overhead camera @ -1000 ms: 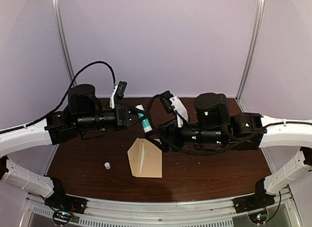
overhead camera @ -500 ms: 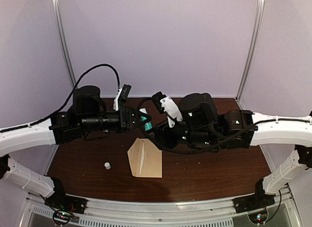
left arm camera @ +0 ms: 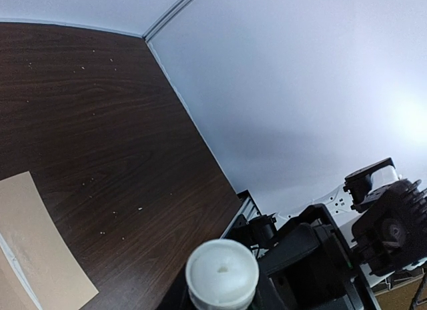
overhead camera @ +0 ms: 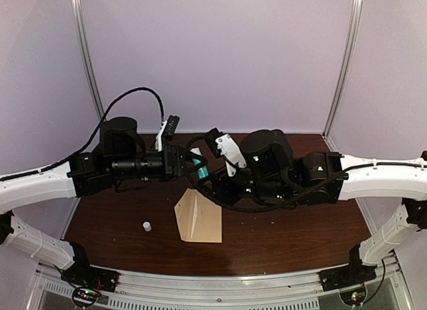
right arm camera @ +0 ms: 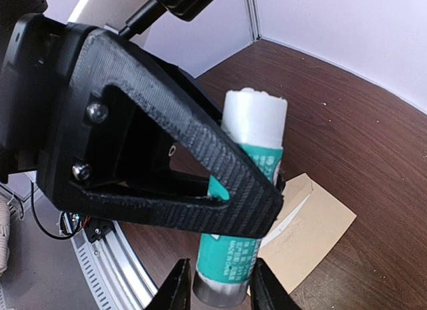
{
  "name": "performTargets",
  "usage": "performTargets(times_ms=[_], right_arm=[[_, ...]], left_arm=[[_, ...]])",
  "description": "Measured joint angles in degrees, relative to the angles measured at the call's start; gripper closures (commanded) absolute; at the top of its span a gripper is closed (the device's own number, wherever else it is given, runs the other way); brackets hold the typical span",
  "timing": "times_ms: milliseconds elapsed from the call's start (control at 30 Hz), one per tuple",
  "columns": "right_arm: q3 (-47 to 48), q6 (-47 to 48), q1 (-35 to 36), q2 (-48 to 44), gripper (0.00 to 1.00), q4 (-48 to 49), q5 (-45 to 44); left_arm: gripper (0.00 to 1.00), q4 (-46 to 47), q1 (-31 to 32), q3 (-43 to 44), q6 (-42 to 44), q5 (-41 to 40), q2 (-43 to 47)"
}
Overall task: Place the letter into the envelope and seal it
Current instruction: Unscrew the solid glue.
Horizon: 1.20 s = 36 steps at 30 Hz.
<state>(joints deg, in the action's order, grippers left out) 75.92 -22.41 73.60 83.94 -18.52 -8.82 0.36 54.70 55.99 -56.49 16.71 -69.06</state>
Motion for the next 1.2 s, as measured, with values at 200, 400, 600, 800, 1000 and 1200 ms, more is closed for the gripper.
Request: performTargets(times_ms=[200, 400, 600, 800, 1000, 1200], right_arm=[[0.00, -1.49, 0.00, 0.79, 0.88, 0.00, -0.28], [-1.53, -3.02, -0.17, 0.04, 0.97, 2.64, 0.74], [-9.57, -7.45, -3.80, -4.94, 1.00, 13.51, 12.09], [-16.90, -12.87, -7.63, -7.72, 1.00, 27.71, 28.61], [-19.28, -15.98, -8.20, -7.74, 0.94, 36.50, 37.55], [-19.37, -16.46, -8.44, -7.72, 0.49, 37.68, 38.34]], left_arm=[[1.00, -0.24, -0.09, 0.00, 0.02, -0.09, 0.02], [1.00, -0.11, -0.22, -0.09, 0.57, 0.20, 0.35], [1.00, 2.43, -0.22, -0.33, 2.64, 3.32, 1.03], [1.00, 6.12, -0.22, -0.85, 6.01, 8.98, 2.19], [1.00, 8.02, -0.22, -0.90, 9.18, 13.75, 3.80], [1.00, 8.76, -0.17, -0.85, 10.25, 14.12, 3.87]])
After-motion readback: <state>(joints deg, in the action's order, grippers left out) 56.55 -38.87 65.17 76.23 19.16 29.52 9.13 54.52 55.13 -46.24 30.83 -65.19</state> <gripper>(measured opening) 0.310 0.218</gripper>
